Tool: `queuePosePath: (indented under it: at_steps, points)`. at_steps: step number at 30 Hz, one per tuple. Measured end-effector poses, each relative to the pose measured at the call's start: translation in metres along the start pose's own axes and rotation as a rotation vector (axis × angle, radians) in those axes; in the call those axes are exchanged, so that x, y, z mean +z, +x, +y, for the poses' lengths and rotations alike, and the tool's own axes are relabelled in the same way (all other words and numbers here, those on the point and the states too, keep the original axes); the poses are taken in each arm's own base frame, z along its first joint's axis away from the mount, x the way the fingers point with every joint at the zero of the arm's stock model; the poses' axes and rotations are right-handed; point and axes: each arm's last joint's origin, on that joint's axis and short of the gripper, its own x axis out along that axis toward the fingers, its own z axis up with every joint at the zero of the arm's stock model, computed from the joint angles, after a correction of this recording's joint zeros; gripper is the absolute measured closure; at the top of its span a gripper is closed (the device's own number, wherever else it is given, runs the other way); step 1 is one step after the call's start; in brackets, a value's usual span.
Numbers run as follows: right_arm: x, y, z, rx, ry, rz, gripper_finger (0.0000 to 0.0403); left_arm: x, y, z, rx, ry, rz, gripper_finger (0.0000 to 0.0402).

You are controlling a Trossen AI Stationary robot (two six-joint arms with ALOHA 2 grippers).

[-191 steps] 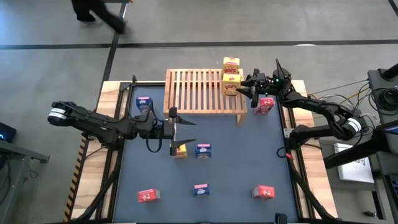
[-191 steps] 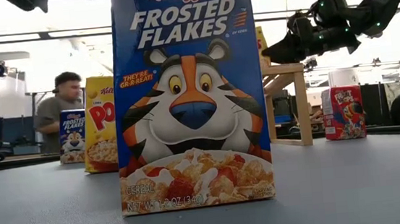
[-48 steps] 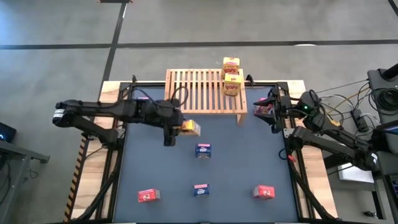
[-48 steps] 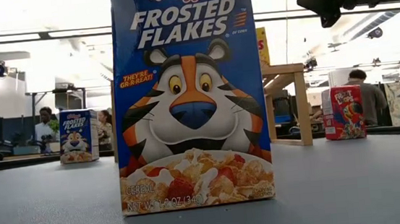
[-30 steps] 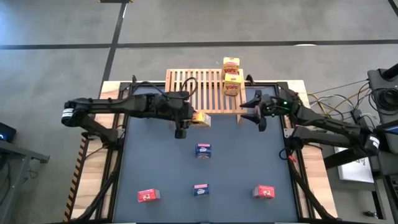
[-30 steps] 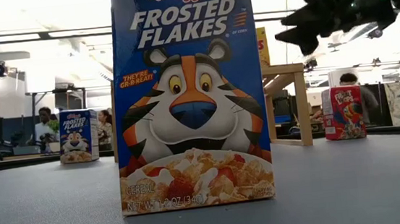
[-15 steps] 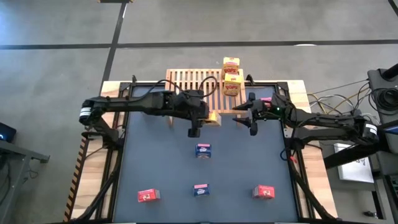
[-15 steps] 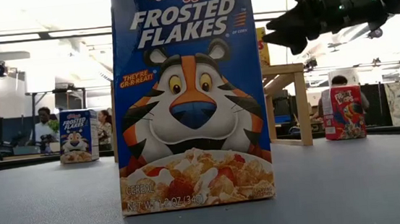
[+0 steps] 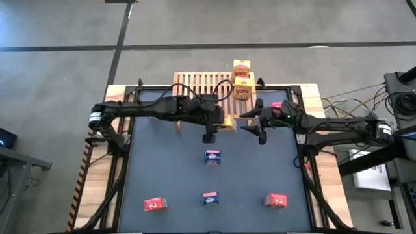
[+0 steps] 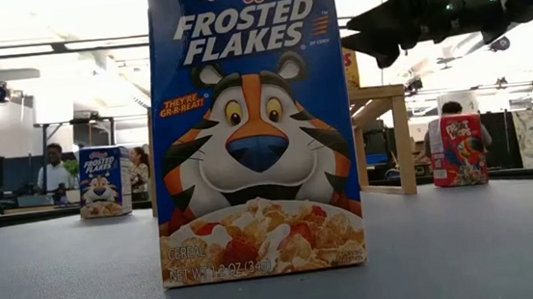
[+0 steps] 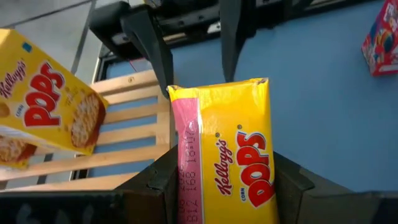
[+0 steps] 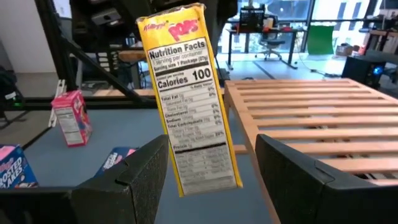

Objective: Stack cereal on shelf
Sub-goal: Put the yellow cereal box on the shelf aligned with the other yellow cereal boxes

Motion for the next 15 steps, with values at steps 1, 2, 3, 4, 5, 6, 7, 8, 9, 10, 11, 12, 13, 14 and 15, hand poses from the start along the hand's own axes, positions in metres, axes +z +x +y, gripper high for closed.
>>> queuePosePath:
  at_steps: [1, 2, 3, 4, 5, 6, 7, 8, 9, 10, 11, 12, 13, 14, 15]
  points:
    - [0.000, 0.001, 0.000, 0.000, -0.002, -0.004, 0.0172, 0.000, 0.000, 0.000, 0.001, 0.000, -0.003, 0.0260]
    - [-0.001, 0.002, -0.001, 0.000, -0.002, -0.004, 0.0172, 0.001, 0.000, 0.000, 0.002, -0.001, -0.009, 0.0260]
    - [-0.002, 0.003, -0.001, -0.001, -0.001, -0.002, 0.0172, 0.001, 0.000, 0.000, 0.003, -0.001, -0.013, 0.0260]
    - [-0.003, 0.005, -0.002, -0.003, 0.000, 0.001, 0.0172, 0.001, 0.000, 0.000, 0.004, -0.001, -0.013, 0.0260]
    - [-0.004, 0.006, -0.002, -0.004, 0.000, 0.001, 0.0172, 0.001, 0.000, 0.000, 0.003, -0.001, -0.013, 0.0260]
    - [-0.005, 0.007, -0.003, -0.004, 0.000, 0.000, 0.0172, 0.001, 0.000, 0.000, 0.003, -0.001, -0.013, 0.0260]
    - [-0.005, 0.008, -0.003, -0.004, -0.001, -0.003, 0.0172, 0.001, 0.000, 0.000, 0.003, -0.001, -0.013, 0.0260]
    - [-0.006, 0.009, -0.003, -0.003, -0.002, -0.006, 0.0172, 0.001, 0.000, 0.000, 0.004, -0.001, -0.013, 0.0260]
    - [-0.007, 0.010, -0.004, -0.003, -0.001, -0.002, 0.0172, 0.001, 0.000, 0.000, 0.003, -0.001, -0.013, 0.0260]
    - [-0.008, 0.011, -0.004, 0.002, 0.000, 0.000, 0.0172, 0.001, 0.000, 0.000, 0.003, -0.001, -0.013, 0.0260]
    - [-0.009, 0.012, -0.003, 0.005, 0.000, 0.000, 0.0172, 0.001, 0.000, 0.000, 0.004, -0.001, -0.013, 0.0260]
    - [-0.009, 0.013, -0.003, 0.009, -0.001, -0.001, 0.0172, 0.001, 0.000, 0.000, 0.003, -0.001, -0.013, 0.0260]
    - [-0.009, 0.014, -0.002, 0.014, -0.002, -0.003, 0.0172, 0.001, 0.000, 0.000, 0.003, -0.001, -0.013, 0.0260]
    - [-0.010, 0.015, -0.001, 0.021, -0.004, -0.009, 0.0172, 0.001, 0.000, 0.000, 0.003, -0.001, -0.013, 0.0260]
    - [-0.010, 0.016, 0.000, 0.027, -0.007, -0.012, 0.0172, 0.001, 0.000, 0.001, 0.003, -0.002, -0.012, 0.0260]
